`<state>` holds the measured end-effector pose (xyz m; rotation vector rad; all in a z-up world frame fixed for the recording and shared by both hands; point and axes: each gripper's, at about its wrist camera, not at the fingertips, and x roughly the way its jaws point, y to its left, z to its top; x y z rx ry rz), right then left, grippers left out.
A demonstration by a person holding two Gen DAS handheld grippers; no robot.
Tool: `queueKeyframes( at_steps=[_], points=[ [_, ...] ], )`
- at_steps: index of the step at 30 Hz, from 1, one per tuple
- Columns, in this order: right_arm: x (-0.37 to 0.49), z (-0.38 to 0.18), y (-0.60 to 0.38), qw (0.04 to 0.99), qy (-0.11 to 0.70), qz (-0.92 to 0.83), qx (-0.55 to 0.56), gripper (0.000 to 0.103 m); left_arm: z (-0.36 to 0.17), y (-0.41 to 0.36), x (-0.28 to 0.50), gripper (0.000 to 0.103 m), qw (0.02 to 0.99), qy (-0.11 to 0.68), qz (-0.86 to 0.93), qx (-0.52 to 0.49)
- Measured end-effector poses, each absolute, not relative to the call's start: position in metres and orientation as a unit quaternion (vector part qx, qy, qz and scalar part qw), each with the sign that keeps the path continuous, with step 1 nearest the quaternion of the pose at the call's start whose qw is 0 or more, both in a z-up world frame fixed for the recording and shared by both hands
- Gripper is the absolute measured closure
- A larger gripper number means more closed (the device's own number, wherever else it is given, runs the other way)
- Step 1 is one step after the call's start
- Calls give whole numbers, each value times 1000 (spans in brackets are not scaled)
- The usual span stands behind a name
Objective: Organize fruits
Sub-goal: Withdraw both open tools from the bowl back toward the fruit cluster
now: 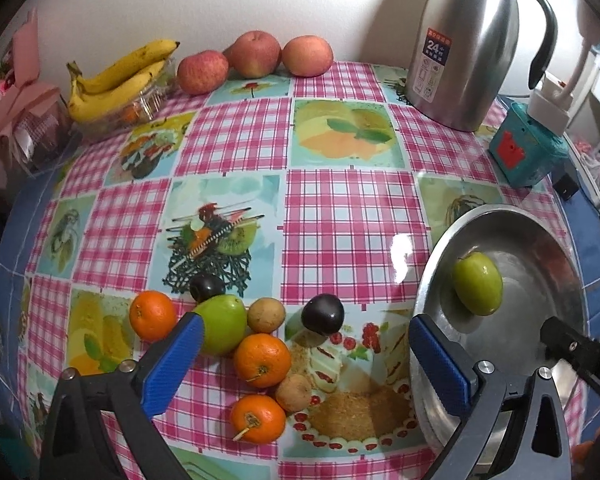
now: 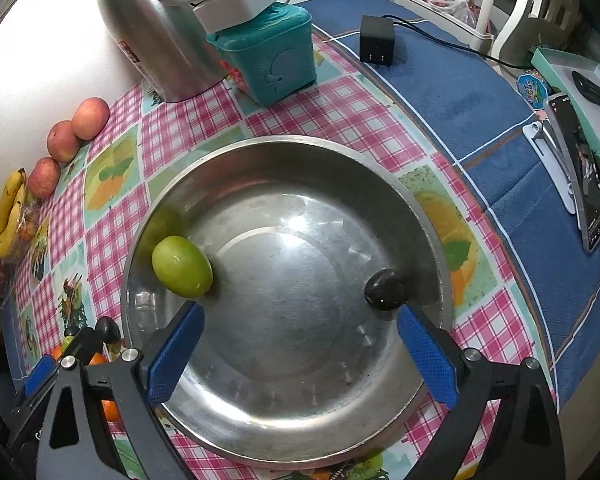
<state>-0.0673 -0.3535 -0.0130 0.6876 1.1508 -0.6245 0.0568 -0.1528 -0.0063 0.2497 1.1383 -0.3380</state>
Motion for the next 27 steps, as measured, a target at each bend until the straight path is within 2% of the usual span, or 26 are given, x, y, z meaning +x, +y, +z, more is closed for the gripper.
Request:
queueKeyframes(
  at_steps=[27],
  points=[
    [-55, 0, -312, 783, 500, -260, 262, 6, 16, -59, 57, 0, 851, 501, -133, 85]
  ],
)
